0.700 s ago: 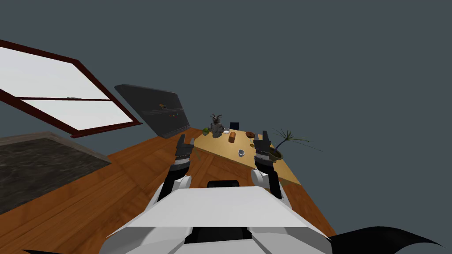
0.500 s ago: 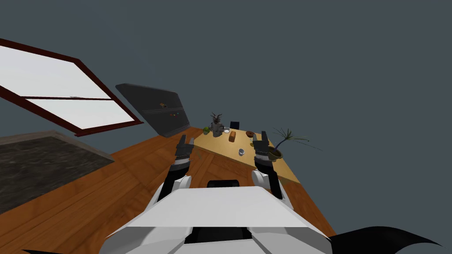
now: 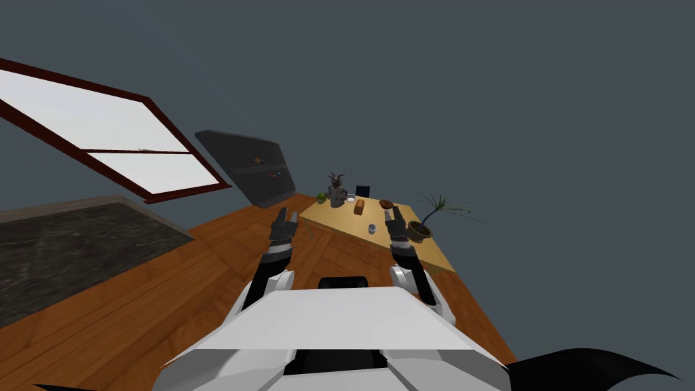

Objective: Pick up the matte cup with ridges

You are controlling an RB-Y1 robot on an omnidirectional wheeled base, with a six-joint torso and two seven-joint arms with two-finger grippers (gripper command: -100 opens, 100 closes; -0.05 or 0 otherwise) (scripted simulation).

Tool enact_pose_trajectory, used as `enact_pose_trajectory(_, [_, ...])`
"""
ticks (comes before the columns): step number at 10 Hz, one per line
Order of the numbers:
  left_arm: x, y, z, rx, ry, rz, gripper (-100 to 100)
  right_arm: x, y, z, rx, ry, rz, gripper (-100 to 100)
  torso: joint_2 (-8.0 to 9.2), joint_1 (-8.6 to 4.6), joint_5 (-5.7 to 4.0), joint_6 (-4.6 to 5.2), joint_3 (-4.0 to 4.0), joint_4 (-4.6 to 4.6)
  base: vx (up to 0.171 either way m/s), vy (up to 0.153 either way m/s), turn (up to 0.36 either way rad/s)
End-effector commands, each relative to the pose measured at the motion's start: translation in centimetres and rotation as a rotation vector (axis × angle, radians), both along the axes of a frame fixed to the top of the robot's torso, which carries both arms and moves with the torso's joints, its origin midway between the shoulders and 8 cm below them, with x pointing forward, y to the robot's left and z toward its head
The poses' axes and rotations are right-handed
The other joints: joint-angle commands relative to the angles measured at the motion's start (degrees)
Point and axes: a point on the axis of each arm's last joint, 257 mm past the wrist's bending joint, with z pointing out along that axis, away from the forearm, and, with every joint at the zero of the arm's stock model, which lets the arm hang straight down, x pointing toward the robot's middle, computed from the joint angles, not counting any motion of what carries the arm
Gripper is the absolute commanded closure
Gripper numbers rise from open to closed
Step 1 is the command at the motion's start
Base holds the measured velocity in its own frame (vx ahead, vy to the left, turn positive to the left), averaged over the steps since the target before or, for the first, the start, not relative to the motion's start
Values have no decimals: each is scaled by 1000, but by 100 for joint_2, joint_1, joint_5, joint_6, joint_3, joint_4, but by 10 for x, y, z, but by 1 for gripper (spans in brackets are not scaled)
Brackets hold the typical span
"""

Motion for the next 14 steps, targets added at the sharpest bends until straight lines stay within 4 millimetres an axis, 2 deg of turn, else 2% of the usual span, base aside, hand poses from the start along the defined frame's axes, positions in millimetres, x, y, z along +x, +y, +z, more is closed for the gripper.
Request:
enact_pose_trajectory(1, [0, 0, 0, 0, 0, 0, 0, 4, 3, -23, -56, 53, 16, -100, 0, 0, 0, 0, 0, 0, -167, 35, 85])
enact_pose_trajectory(3, [0, 0, 0, 0, 0, 0, 0, 10, 5, -56, -128, 125, 31, -100, -5, 4, 1, 0, -2, -1, -160, 67, 82])
enact_pose_trajectory(4, [0, 0, 0, 0, 0, 0, 0, 11, 5, -58, -137, 131, 34, -100, -1, 15, 3, 0, 0, 0, -102, 62, 31])
enact_pose_trajectory(6, [0, 0, 0, 0, 0, 0, 0, 14, 5, -93, -224, 207, 51, -100, -34, 8, 2, 0, -19, -7, -72, 58, 97])
enact_pose_trajectory(7, [0, 0, 0, 0, 0, 0, 0, 15, 3, -99, -228, 220, 50, -100, -34, 6, 2, -1, -19, -7, -68, 39, 46])
enact_pose_trajectory(9, [0, 0, 0, 0, 0, 0, 0, 15, 1, -136, -327, 299, 70, -100, -43, 3, 1, 0, -24, -9, -60, 60, 110])
enact_pose_trajectory(10, [0, 0, 0, 0, 0, 0, 0, 15, -2, -145, -329, 319, 66, -100, -41, 8, 2, -1, -23, -8, -45, 63, 47])
enact_pose_trajectory(14, [0, 0, 0, 0, 0, 0, 0, 1, -22, -237, -544, 510, 99, -100, -60, 16, 4, -1, -34, -12, -11, 88, 167])
